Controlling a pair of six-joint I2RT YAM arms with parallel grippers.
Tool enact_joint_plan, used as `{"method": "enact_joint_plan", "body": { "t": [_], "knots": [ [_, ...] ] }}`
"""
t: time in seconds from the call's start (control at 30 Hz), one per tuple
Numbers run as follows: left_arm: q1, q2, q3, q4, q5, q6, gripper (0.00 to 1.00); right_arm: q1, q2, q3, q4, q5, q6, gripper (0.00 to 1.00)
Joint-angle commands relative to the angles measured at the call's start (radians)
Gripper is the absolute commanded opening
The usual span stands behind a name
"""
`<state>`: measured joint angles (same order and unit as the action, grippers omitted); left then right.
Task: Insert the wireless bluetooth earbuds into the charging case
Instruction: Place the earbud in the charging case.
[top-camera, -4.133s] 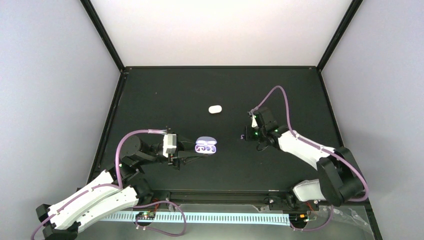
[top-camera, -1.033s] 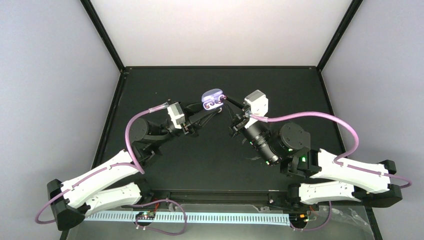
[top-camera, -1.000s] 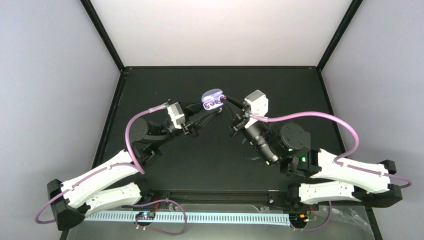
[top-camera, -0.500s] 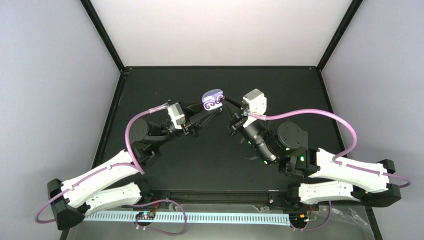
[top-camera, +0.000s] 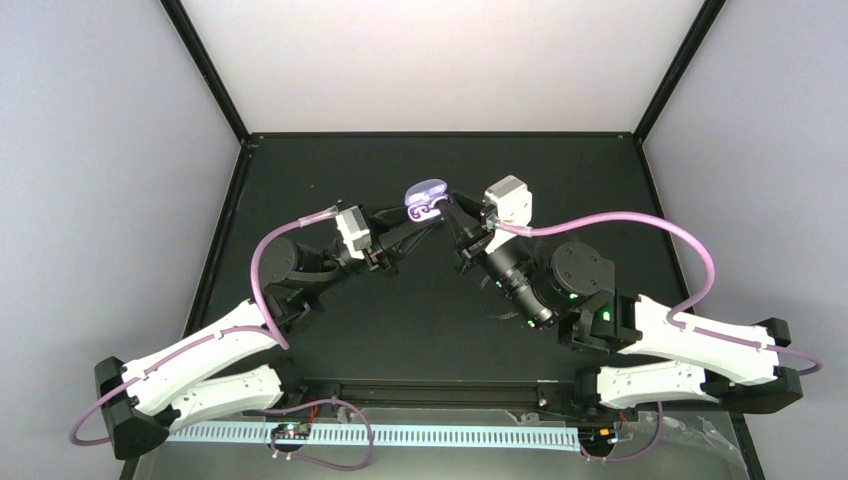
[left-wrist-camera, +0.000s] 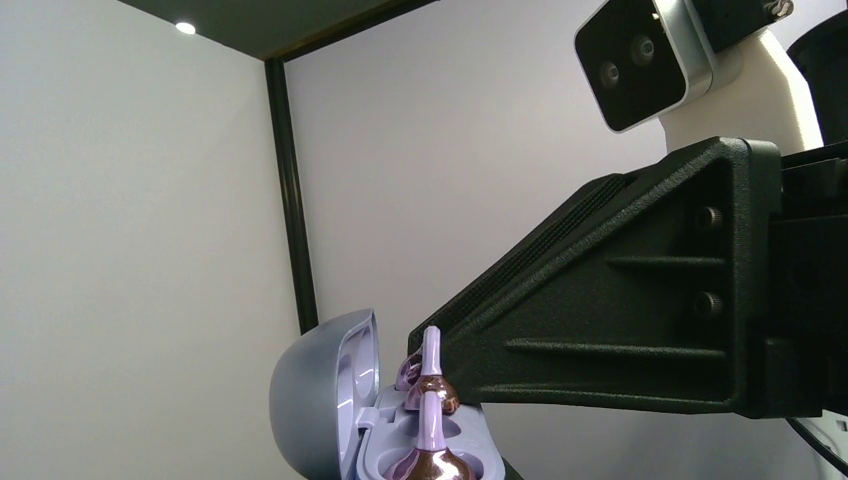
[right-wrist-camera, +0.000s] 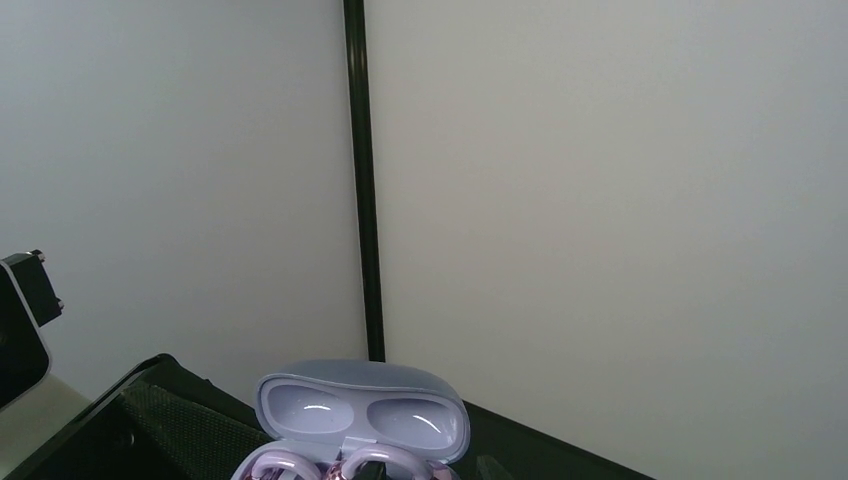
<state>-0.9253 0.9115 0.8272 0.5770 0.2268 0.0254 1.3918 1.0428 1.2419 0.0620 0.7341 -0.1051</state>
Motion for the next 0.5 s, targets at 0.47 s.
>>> {"method": "enact_joint_plan", "body": {
  "t": [0.47],
  "knots": [
    [-0.009, -0.023, 0.01, 0.03, -0.023, -0.029, 0.02, 0.005, -0.037, 0.01, -0.049, 0.051, 0.0, 0.27]
  ]
}}
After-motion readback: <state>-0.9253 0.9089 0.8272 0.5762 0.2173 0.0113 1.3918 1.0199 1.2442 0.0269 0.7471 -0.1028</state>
